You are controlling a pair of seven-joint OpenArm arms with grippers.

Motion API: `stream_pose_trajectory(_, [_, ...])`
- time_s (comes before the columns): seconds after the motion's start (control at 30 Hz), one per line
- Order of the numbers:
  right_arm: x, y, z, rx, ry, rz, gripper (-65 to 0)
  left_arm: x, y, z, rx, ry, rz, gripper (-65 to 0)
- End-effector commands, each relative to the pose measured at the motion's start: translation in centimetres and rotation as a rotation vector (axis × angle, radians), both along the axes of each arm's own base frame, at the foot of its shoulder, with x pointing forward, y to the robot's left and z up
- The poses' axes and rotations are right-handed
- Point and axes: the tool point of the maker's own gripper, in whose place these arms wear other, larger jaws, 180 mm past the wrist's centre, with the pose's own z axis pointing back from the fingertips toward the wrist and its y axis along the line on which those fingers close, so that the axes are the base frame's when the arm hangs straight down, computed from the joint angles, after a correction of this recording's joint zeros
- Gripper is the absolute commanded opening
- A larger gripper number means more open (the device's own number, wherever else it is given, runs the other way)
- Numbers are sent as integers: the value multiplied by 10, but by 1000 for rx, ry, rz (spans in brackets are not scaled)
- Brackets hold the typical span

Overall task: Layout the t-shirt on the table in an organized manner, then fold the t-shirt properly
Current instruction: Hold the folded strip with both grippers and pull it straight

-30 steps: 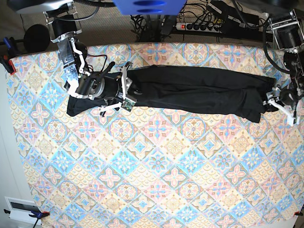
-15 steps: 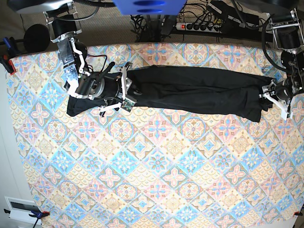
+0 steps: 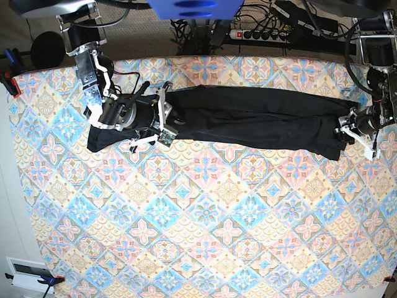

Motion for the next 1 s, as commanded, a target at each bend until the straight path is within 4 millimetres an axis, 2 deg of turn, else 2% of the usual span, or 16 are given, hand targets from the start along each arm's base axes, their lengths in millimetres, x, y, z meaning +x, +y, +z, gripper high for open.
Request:
stream_pose_trajectory(0.0, [7, 4, 13, 34, -39, 6, -473, -14, -20, -4, -50, 65, -64, -297])
stream_pose_trajectory(0.1, [7, 4, 13, 34, -39, 6, -473, -12, -33, 8, -37, 28, -120, -297])
stream_pose_trajectory(0.3, [7, 4, 13, 34, -37, 6, -473, -11, -34, 10, -35, 24, -126, -309])
stream_pose_trajectory(0.37, [7, 4, 13, 34, -37, 6, -473, -10, -33, 10, -33, 18, -124, -354])
stream_pose_trajectory(0.43, [7, 4, 13, 34, -37, 6, -473, -3, -30, 16, -24, -6, -115, -447])
stream_pose_trajectory(0.57, [8, 3, 13, 33, -37, 4, -473, 20, 1, 36, 65, -104, -42, -650])
stream_pose_trajectory(0.63, [8, 3, 13, 33, -37, 4, -473, 23, 19, 43, 109, -126, -5, -650])
stream_pose_trajectory(0.73, [8, 4, 13, 33, -38, 4, -473, 38, 42, 64, 168, -180, 41, -633])
stream_pose_trajectory(0.9, [8, 4, 15, 37, -45, 5, -473, 39, 92, 78, 235, -186, 167, -645])
stream_pose_trajectory(0.97, [8, 4, 16, 38, -48, 5, -473, 38, 120, 92, 280, -193, 219, -645])
